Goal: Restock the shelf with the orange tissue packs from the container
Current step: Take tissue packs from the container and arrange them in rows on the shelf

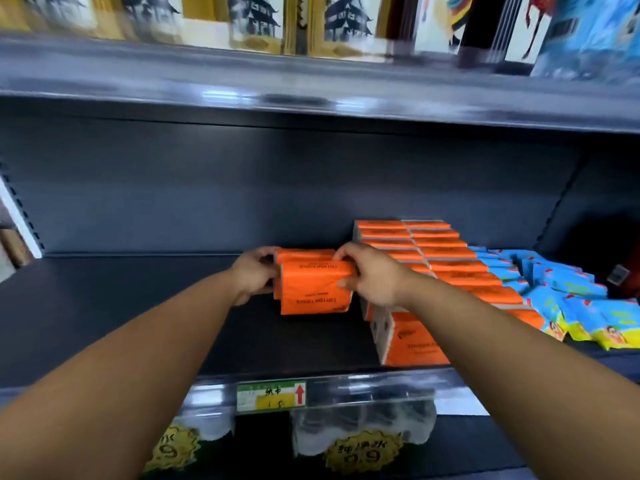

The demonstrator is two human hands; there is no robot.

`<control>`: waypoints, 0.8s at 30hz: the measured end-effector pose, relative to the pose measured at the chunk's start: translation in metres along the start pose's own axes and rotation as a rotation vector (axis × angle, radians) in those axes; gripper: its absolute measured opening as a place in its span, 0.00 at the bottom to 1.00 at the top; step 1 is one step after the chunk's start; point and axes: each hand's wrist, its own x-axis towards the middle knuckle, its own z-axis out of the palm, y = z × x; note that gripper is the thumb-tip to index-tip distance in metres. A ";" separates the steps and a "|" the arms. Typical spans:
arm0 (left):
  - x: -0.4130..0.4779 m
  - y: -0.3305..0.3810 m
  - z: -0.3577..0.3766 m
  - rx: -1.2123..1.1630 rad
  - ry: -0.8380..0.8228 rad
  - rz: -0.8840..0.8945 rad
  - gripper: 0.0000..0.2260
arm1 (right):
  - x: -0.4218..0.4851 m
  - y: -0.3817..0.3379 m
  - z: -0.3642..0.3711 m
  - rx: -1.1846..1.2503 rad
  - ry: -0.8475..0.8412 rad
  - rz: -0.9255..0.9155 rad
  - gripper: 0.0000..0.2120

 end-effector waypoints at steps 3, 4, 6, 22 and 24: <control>0.022 -0.002 0.012 -0.030 0.035 -0.014 0.20 | 0.009 0.004 0.001 -0.085 -0.038 -0.011 0.20; 0.029 0.000 0.016 -0.037 0.042 -0.014 0.21 | 0.013 0.005 0.000 -0.107 -0.046 -0.011 0.20; 0.043 0.005 0.023 -0.026 0.055 -0.001 0.22 | 0.021 0.006 -0.003 -0.174 -0.066 -0.016 0.20; 0.116 0.035 0.039 -0.006 0.023 -0.032 0.18 | 0.078 0.044 -0.017 -0.349 -0.026 0.150 0.21; 0.114 0.035 0.041 -0.031 0.020 -0.027 0.12 | 0.084 0.049 -0.016 -0.296 0.005 0.166 0.21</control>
